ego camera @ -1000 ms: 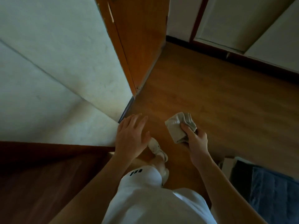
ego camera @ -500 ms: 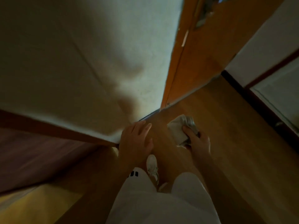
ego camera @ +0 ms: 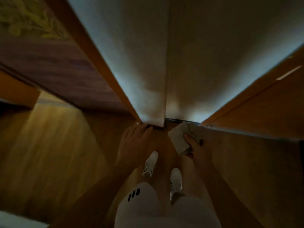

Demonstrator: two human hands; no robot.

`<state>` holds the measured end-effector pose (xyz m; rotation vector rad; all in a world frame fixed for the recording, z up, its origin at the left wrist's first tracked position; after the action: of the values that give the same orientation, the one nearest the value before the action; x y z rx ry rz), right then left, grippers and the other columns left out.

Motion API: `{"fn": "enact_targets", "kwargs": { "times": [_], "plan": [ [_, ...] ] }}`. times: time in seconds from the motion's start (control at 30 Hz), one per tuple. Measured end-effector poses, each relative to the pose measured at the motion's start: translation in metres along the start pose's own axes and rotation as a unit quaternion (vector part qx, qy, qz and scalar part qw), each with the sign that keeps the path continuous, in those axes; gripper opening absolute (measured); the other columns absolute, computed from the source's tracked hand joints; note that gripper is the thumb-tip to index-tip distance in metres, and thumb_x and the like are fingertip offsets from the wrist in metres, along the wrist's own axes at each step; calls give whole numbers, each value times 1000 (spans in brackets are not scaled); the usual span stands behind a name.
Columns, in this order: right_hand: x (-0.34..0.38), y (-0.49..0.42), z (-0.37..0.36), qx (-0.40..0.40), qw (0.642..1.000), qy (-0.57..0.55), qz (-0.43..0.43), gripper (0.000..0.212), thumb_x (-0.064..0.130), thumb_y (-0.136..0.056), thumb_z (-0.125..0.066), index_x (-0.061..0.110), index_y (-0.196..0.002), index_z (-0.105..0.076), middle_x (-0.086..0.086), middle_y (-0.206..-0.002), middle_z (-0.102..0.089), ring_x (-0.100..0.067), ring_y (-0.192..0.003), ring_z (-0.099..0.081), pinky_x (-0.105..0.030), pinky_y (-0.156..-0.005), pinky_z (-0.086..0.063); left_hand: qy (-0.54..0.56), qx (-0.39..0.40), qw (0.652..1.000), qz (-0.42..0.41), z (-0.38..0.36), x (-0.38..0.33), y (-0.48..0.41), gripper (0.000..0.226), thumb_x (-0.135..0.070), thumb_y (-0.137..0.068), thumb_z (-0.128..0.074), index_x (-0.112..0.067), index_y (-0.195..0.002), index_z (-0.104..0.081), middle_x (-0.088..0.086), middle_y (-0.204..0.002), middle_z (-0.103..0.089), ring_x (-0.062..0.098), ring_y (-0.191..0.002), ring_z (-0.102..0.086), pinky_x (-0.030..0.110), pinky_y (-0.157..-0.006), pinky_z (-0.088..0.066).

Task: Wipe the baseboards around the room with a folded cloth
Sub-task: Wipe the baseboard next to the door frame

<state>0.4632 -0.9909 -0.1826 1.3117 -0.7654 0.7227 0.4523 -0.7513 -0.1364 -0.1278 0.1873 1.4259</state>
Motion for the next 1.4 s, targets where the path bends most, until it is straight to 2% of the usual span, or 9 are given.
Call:
{"fn": "enact_targets", "kwargs": {
  "times": [0.2, 0.37, 0.47, 0.6, 0.77, 0.9, 1.07, 1.3, 1.4],
  "plan": [
    [-17, -24, -30, 110, 994, 6, 11, 47, 51, -72, -72, 19, -107, -73, 0, -104, -74, -15, -97, -70, -45, -94, -53, 25, -8, 992, 123, -37, 17, 51, 53, -39, -88, -67, -19, -136, -59, 8, -138, -60, 28, -126, -55, 47, -104, -45],
    [-58, -52, -54, 113, 991, 68, 24, 52, 66, -61, -79, 29, -98, -75, 8, -94, -75, -11, -88, -72, -25, -69, -55, 40, -12, 981, 188, -88, 37, 86, 52, -39, -86, -67, -23, -133, -55, 6, -133, -60, 28, -120, -57, 47, -97, -49],
    [-101, -82, -86, 121, 990, 70, -5, 38, 50, -60, -82, 27, -89, -74, 7, -81, -75, -14, -79, -72, -25, -57, -54, 56, 1, 975, 217, -143, 60, 101, 51, -40, -87, -65, -26, -135, -51, 4, -136, -58, 26, -122, -55, 48, -98, -48],
    [-171, -139, -118, 116, 990, 77, -3, 25, 37, -69, -82, 30, -90, -69, 19, -78, -73, 0, -73, -70, -17, -52, -52, 66, 25, 967, 244, -234, 93, 108, 49, -44, -90, -59, -28, -136, -50, 0, -139, -56, 23, -124, -54, 47, -100, -46],
    [-271, -227, -155, 109, 989, 98, 22, 24, 37, -68, -84, 36, -89, -72, 15, -84, -74, -5, -76, -72, -19, -53, -54, 83, 5, 967, 239, -371, 132, 96, 52, -40, -85, -70, -26, -134, -58, 2, -137, -58, 24, -123, -57, 47, -101, -48],
    [-351, -301, -182, 117, 972, 190, 80, 13, 48, -74, -79, 44, -81, -69, 15, -87, -72, 1, -75, -68, -22, -59, -57, 112, 68, 960, 247, -495, 164, 82, 62, -51, -93, -49, -35, -150, -34, -2, -158, -35, 22, -145, -32, 49, -117, -30],
    [-436, -391, -219, 100, 946, 270, 149, 17, 48, -79, -76, 38, -82, -63, 13, -80, -67, -1, -70, -65, -22, -58, -55, 101, 111, 962, 228, -630, 213, 57, 68, -56, -96, -44, -31, -156, -24, -2, -164, -23, 21, -151, -19, 45, -122, -20],
    [-523, -490, -267, 60, 924, 314, 210, 27, 44, -84, -72, 20, -79, -60, 3, -77, -61, -13, -72, -59, -23, -56, -40, 124, 95, 966, 205, -765, 278, 26, 67, -54, -98, -47, -35, -158, -25, 1, -167, -12, 24, -152, -14, 50, -121, -20],
    [-537, -508, -280, 54, 910, 314, 265, 24, 38, -87, -71, 23, -75, -56, 5, -74, -58, -10, -70, -57, -24, -59, -44, 127, 29, 976, 174, -796, 283, 25, 66, -43, -93, -64, -28, -153, -42, 7, -165, -25, 32, -151, -23, 60, -119, -23]
  ]
}}
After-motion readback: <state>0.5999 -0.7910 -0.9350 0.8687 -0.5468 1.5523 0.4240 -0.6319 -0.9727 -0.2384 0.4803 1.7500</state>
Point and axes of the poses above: each hand's wrist, its own y-axis away from the middle knuckle, its own z-axis out of the back of the hand, x = y × z, the point moved 5 cm from there along -y, towards the middle knuckle
